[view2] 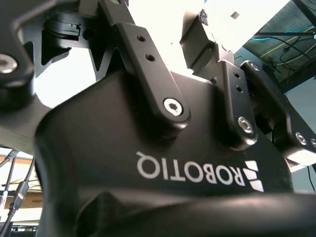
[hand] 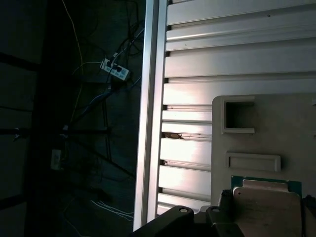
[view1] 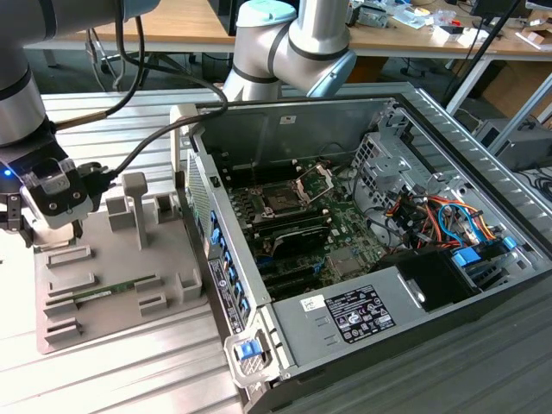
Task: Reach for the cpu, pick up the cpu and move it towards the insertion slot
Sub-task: 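Pick up the cpu and move it towards the insertion slot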
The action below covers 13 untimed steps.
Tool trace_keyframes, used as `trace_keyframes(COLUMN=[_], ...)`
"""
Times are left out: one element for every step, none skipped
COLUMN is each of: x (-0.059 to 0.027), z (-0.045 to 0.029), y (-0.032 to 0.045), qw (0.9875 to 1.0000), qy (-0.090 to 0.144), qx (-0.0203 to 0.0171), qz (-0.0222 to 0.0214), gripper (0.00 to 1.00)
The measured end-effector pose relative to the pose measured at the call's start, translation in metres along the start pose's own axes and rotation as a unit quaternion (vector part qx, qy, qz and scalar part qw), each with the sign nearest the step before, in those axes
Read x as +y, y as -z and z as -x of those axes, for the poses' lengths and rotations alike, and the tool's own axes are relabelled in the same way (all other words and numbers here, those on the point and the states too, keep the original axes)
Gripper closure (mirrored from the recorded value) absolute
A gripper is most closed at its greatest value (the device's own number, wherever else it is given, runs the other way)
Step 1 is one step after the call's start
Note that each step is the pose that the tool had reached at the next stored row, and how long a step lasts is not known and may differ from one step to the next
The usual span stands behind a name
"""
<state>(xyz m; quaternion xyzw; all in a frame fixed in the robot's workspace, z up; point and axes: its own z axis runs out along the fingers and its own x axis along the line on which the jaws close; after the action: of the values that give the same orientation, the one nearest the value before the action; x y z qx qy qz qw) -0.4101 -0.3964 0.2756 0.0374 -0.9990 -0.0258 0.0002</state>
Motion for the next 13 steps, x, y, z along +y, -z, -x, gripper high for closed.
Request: trace_keyframes(x=[0.0, 0.0001, 0.0001, 0.0001, 0.0001, 0.0002, 0.0002, 0.0002, 0.0002, 0.0003, 0.0003, 0.0003, 0.0004], z=[0.0, 0.0001, 0.0001, 0.0001, 0.0001, 0.0002, 0.0002, 0.0002, 0.0002, 0.0002, 0.0003, 0.0003, 0.0004], y=[0.0005, 0.0014, 0.002, 0.0025, 0.0032, 0.0038, 0.0042, 0.0048, 0.0053, 0.0059, 0.0066, 0.0071, 0.0079], qw=[1.0, 1.0, 1.0, 1.0, 1.0, 1.0, 1.0, 1.0, 1.0, 1.0, 1.0, 1.0, 1.0], qy=[0.0, 0.0, 0.0, 0.0, 0.0, 0.0, 0.0, 0.0, 0.0, 0.0, 0.0, 0.0, 0.0], qx=[0.0, 0.0, 0.0, 0.0, 0.0, 0.0, 0.0, 0.0, 0.0, 0.0, 0.0, 0.0, 0.0], qz=[0.0, 0.0, 0.0, 0.0, 0.0, 0.0, 0.0, 0.0, 0.0, 0.0, 0.0, 0.0, 0.0], gripper=[0.45, 0.45, 0.45, 0.45, 0.45, 0.45, 0.45, 0.45, 0.45, 0.45, 0.45, 0.45, 0.45])
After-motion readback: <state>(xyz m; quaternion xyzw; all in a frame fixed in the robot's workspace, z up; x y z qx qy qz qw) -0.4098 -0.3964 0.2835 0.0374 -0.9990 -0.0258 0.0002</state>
